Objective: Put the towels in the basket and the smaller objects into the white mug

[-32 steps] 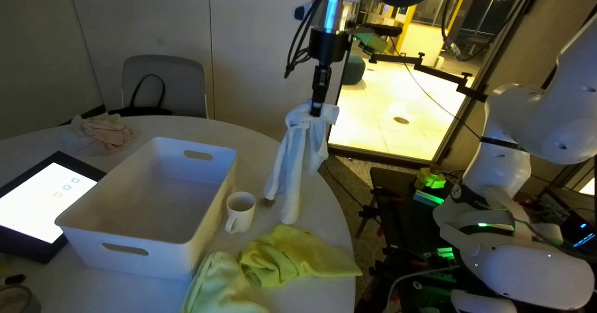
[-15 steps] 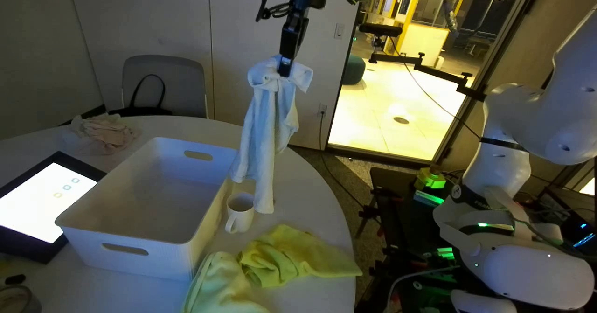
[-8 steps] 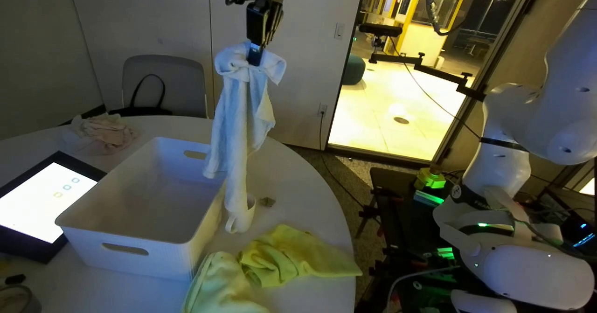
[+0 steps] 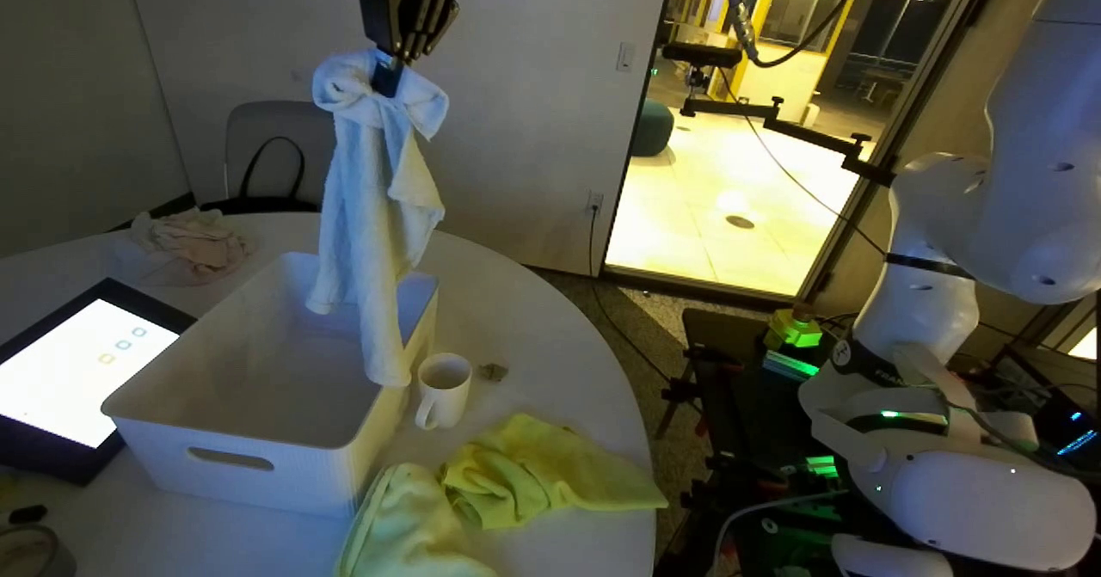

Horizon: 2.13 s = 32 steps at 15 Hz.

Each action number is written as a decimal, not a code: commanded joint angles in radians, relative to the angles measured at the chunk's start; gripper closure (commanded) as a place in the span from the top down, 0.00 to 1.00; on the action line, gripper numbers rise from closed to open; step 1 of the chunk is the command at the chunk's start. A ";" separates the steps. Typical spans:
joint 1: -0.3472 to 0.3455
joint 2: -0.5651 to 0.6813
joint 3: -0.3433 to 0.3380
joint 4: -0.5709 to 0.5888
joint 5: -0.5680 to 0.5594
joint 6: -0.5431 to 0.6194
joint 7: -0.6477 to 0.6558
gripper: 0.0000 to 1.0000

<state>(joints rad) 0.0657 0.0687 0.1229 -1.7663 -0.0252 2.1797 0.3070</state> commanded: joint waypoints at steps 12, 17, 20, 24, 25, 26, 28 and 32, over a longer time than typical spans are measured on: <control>0.047 0.324 -0.113 0.337 -0.026 0.139 0.255 0.02; 0.060 0.395 -0.150 0.413 -0.058 0.054 0.267 0.34; 0.055 0.407 -0.154 0.422 -0.054 -0.027 0.215 0.57; 0.039 0.348 -0.165 0.336 -0.050 -0.089 0.178 0.85; 0.031 0.321 -0.169 0.296 -0.047 -0.105 0.165 0.94; 0.024 0.294 -0.173 0.255 -0.048 -0.112 0.151 0.99; 0.006 0.235 -0.179 0.161 -0.045 -0.121 0.129 1.00; -0.034 0.111 -0.194 -0.058 -0.050 -0.099 0.092 1.00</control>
<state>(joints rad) 0.0514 0.3107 -0.0615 -1.6339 -0.0709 2.0552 0.4359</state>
